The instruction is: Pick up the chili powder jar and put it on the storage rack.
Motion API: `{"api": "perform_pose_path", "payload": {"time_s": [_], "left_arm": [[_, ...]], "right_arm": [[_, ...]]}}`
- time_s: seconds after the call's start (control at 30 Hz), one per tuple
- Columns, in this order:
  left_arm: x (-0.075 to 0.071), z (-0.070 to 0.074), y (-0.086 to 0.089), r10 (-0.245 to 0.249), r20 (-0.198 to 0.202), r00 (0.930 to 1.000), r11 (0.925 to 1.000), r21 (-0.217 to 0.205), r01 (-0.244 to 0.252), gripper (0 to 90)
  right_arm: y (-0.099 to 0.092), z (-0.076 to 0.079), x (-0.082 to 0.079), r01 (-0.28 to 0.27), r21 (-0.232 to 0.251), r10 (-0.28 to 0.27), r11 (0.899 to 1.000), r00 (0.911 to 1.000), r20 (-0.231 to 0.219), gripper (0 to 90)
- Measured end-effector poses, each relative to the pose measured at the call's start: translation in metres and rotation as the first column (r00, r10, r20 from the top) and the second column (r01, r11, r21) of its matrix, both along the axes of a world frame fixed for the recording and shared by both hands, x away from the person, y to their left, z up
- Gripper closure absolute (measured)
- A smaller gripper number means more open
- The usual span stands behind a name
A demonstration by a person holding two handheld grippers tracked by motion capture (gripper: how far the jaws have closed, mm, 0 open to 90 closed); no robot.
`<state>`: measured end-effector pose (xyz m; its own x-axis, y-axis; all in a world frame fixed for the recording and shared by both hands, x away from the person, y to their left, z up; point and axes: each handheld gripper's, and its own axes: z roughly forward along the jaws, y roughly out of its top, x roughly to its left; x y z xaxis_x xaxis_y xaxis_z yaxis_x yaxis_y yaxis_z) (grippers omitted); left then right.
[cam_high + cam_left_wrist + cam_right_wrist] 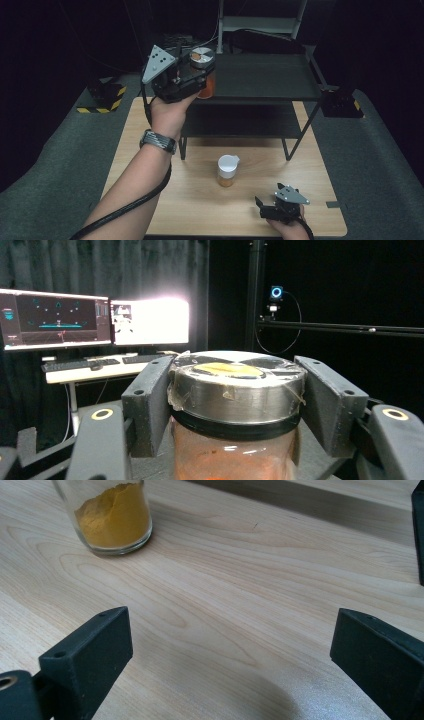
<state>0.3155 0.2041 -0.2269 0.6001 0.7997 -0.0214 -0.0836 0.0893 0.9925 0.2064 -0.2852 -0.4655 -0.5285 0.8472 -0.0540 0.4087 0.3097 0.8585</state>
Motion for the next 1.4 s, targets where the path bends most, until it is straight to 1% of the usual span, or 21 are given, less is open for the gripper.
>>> {"api": "perform_pose_path", "payload": {"time_s": [0.13, 0.27, 0.37, 0.53, 0.6, 0.67, 0.73, 0.8, 0.97, 1.13, 1.4], "left_arm": [[0.008, 0.0, -0.006, 0.009, -0.002, 1.0, 0.9999, 0.01, -0.009, 34.9], [0.016, 0.001, -0.012, 0.016, -0.016, 0.9997, 0.9996, 0.025, -0.016, 34.9], [0.02, 0.002, -0.016, 0.022, -0.021, 0.9995, 0.9995, 0.025, -0.022, 34.9], [0.026, 0.005, -0.021, 0.031, -0.022, 0.9993, 0.9984, 0.048, -0.03, 34.9], [0.027, 0.005, -0.023, 0.034, -0.021, 0.9992, 0.9983, 0.049, -0.033, 34.9], [0.03, 0.003, -0.024, 0.032, -0.027, 0.9991, 0.9989, 0.036, -0.031, 34.9], [0.031, 0.002, -0.025, 0.031, -0.029, 0.9991, 0.999, 0.035, -0.03, 34.9], [0.032, 0.001, -0.027, 0.032, -0.035, 0.9989, 0.9985, 0.045, -0.03, 34.9], [0.034, -0.002, -0.027, 0.028, -0.043, 0.9987, 0.9991, 0.032, -0.027, 34.9], [0.035, -0.002, -0.027, 0.025, -0.045, 0.9987, 0.9992, 0.032, -0.023, 34.8], [0.036, -0.001, -0.026, 0.02, -0.059, 0.9981, 0.9995, 0.025, -0.018, 34.5]], "right_arm": [[-0.001, 0.0, 0.0, -0.001, 0.004, 0.001, 1.0, 1.0, -0.002, 2.8], [-0.001, 0.0, 0.0, -0.001, 0.006, 0.001, 1.0, 1.0, -0.001, 2.8], [-0.001, 0.0, 0.0, -0.003, 0.007, 0.003, 1.0, 1.0, 0.0, 2.8], [-0.001, 0.0, 0.0, -0.006, 0.007, 0.006, 1.0, 1.0, 0.0, 3.0], [-0.002, -0.001, 0.0, -0.007, 0.01, 0.007, 1.0, 1.0, 0.001, 3.0], [-0.003, -0.001, 0.0, -0.009, 0.012, 0.008, 1.0, 1.0, 0.004, 3.0], [-0.003, -0.001, 0.0, -0.01, 0.013, 0.01, 1.0, 0.9999, 0.004, 3.0], [-0.003, -0.001, 0.0, -0.01, 0.015, 0.01, 1.0, 0.9999, 0.002, 3.0], [-0.004, -0.001, 0.0, -0.013, 0.013, 0.013, 1.0, 0.9999, 0.006, 2.9], [-0.003, -0.001, 0.0, -0.011, 0.012, 0.011, 1.0, 0.9999, 0.004, 3.0], [-0.003, -0.001, 0.0, -0.01, 0.01, 0.01, 1.0, 0.9999, 0.004, 3.0]]}}
